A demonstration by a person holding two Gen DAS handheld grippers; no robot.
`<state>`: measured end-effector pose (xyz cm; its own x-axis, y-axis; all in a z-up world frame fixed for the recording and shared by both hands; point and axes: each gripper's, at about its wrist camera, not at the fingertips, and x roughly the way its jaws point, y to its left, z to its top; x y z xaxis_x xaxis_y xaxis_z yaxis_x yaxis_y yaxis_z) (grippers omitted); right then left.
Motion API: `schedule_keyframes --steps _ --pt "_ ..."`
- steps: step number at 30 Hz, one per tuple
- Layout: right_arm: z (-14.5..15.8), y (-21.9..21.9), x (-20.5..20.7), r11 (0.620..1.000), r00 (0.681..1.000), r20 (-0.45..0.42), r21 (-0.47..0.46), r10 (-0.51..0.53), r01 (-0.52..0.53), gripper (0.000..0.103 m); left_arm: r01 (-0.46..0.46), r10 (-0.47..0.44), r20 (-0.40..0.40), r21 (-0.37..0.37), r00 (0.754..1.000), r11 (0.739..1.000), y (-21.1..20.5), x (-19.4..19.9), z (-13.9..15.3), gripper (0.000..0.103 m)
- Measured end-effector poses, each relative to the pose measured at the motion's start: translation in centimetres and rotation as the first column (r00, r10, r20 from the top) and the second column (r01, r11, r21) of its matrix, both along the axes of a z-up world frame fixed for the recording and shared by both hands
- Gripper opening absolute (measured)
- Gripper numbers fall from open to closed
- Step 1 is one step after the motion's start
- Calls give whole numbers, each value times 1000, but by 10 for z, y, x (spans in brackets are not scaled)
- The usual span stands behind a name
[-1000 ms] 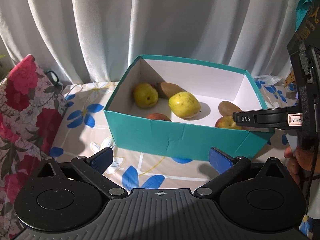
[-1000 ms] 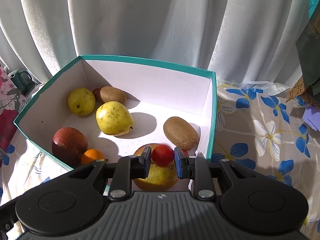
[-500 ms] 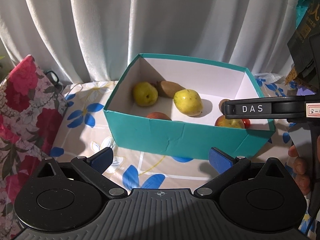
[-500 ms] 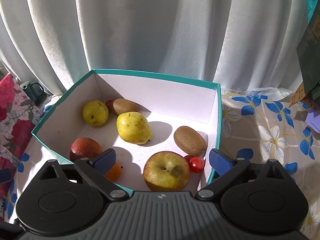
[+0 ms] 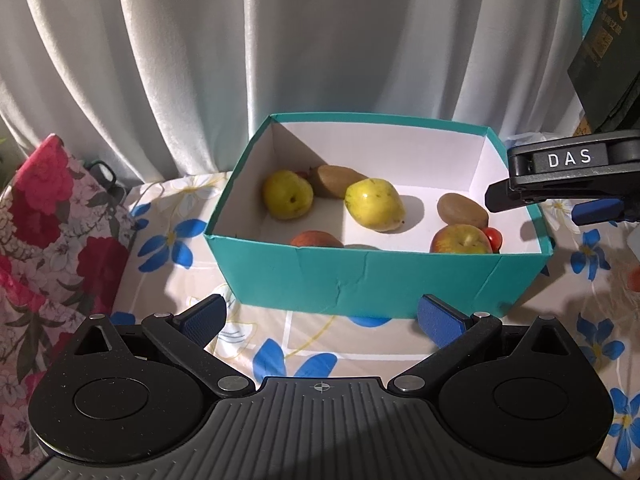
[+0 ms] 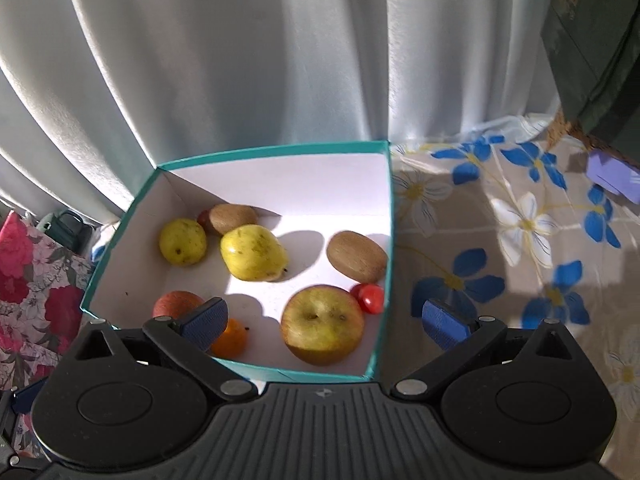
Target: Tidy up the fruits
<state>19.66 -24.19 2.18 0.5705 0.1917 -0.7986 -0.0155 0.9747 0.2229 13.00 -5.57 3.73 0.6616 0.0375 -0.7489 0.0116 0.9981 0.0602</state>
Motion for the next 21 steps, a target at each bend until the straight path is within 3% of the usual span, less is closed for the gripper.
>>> schedule_keyframes --steps 5,12,17,21 --pt "7 -3 -10 996 997 -71 -79 41 -46 103 0 6 -95 57 995 998 -1 13 0 103" --pt "-6 13 -20 948 976 -207 -293 61 -121 103 -18 24 -99 56 995 998 0 15 0 103" --pt "-20 28 -21 935 958 -271 -307 92 -177 103 -10 19 -89 96 996 995 -7 20 4 103" --pt "-24 40 -20 935 950 -290 -290 118 -204 103 2 6 -104 76 995 997 -8 25 6 103"
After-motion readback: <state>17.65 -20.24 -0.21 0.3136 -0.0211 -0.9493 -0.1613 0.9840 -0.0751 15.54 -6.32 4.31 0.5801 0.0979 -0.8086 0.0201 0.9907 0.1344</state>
